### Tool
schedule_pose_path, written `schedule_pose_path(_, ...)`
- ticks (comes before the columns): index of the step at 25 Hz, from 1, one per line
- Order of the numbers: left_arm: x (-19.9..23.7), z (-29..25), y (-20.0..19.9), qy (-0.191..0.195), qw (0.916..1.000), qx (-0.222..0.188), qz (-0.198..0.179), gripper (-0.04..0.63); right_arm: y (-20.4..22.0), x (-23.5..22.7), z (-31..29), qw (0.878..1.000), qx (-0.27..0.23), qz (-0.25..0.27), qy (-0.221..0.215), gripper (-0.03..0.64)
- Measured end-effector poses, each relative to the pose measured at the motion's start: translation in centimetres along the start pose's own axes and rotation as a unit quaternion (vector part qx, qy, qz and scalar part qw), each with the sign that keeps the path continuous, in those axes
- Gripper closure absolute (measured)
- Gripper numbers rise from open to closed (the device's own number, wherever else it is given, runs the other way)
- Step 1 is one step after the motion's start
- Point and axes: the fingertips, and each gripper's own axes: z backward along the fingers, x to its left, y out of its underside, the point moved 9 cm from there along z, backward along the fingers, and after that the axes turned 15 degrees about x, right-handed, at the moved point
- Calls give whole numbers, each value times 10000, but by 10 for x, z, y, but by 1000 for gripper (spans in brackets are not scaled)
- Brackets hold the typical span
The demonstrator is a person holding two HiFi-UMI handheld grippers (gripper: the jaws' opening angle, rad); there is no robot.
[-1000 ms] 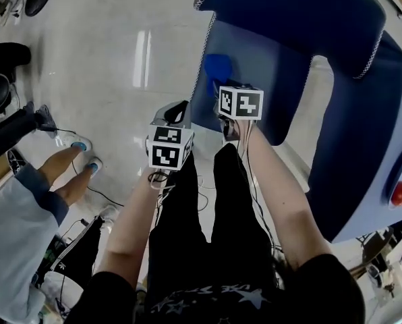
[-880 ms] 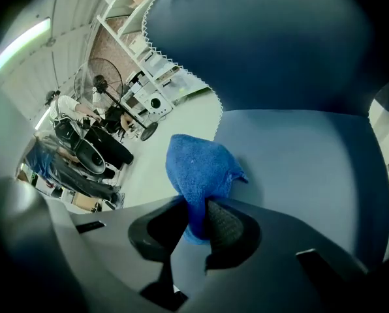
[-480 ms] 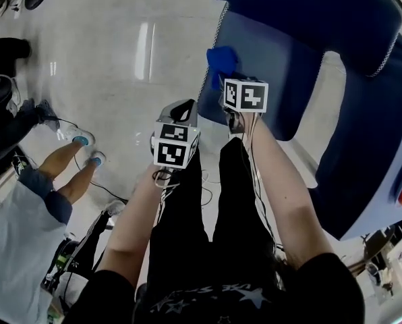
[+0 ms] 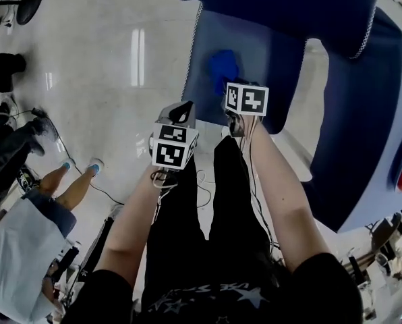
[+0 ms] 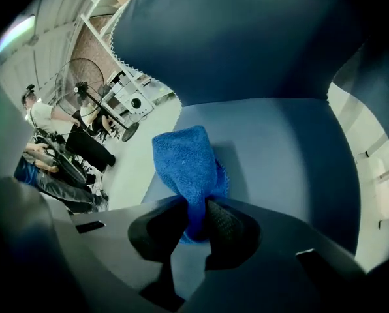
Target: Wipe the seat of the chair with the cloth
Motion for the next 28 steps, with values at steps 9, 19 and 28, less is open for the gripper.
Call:
schedule_pose_path(9,-45,-22,-22,72,9995,106,-283,575,19,-81,31,9977,-105,-615,249,543)
schedule_pose_path(19,-104,-39,-38,104,9988,199,-429,575,63,-175,73,9888,-257,-1375,518,543)
schedule_pose_path(28,-157,-54,-34,57,9991,291,-316,575,92,-230,96,9820,-280,-1803,498,543)
